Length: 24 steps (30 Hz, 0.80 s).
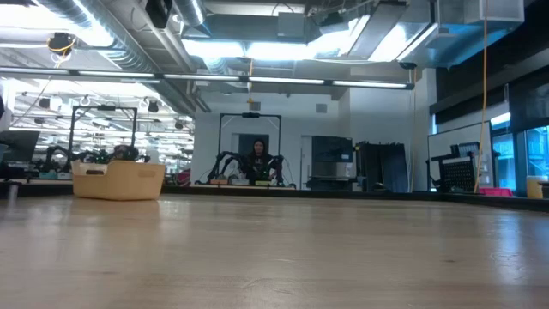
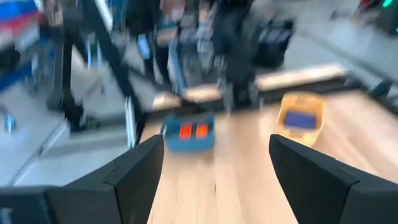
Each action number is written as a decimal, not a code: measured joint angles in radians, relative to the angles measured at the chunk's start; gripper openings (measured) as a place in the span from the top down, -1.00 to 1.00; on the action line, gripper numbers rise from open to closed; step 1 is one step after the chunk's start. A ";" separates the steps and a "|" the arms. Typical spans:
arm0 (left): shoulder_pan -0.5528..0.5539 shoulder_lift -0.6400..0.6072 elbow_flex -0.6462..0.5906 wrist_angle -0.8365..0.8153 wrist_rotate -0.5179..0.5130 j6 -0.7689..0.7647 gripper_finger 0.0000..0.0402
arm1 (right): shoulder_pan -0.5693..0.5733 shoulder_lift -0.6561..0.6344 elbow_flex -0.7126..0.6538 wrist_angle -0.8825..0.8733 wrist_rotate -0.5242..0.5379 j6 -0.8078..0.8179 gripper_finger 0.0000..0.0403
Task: Sort & place blocks by color
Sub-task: Put the orange game piece into the green bin
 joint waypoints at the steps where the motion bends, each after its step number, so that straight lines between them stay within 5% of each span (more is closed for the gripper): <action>1: 0.000 0.000 0.000 0.000 0.000 0.000 1.00 | 0.012 0.018 0.032 -0.056 -0.007 0.000 -0.46; 11: 0.000 0.000 0.000 0.000 0.000 -0.001 1.00 | 0.177 0.215 0.260 -0.481 -0.207 0.177 -0.46; 24: 0.000 0.000 0.000 0.000 0.000 -0.003 1.00 | 0.399 0.527 0.261 -0.602 -0.306 0.157 -0.46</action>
